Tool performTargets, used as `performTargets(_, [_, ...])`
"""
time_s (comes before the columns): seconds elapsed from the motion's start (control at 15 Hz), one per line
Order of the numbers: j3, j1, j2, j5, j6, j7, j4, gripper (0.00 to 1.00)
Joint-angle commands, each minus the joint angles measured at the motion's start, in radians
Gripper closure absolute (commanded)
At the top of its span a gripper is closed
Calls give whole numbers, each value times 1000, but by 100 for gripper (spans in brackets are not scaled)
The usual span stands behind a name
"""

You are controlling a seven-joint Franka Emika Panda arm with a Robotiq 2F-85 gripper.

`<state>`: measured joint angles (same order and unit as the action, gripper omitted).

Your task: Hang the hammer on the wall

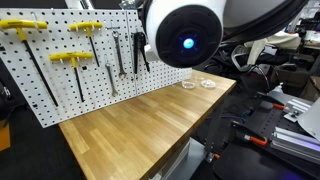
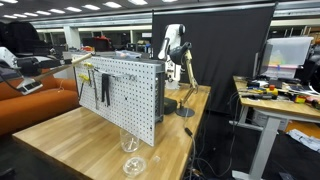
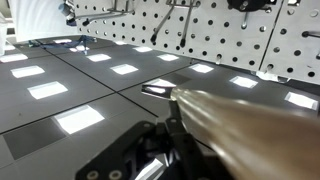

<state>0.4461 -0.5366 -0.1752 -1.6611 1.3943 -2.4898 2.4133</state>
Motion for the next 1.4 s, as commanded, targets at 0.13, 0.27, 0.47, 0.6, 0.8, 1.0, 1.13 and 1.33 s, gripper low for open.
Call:
performTargets(0.13, [9, 12, -55, -47, -62, -42, 3, 92])
performTargets(0.27, [7, 15, -76, -54, -70, -53, 4, 92])
performTargets(0.47, [2, 24, -95, -76, -79, -62, 8, 92])
performTargets(0.6, [-1, 32, -103, -93, -82, -64, 8, 92])
performTargets(0.8, [-8, 47, -108, -98, -84, -71, 6, 92])
performTargets(1.0, [-13, 57, -112, -94, -84, -72, 10, 92])
performTargets(1.13, [-17, 62, -115, -95, -82, -71, 12, 92])
performTargets(1.33, [-21, 69, -126, -104, -76, -66, 11, 92])
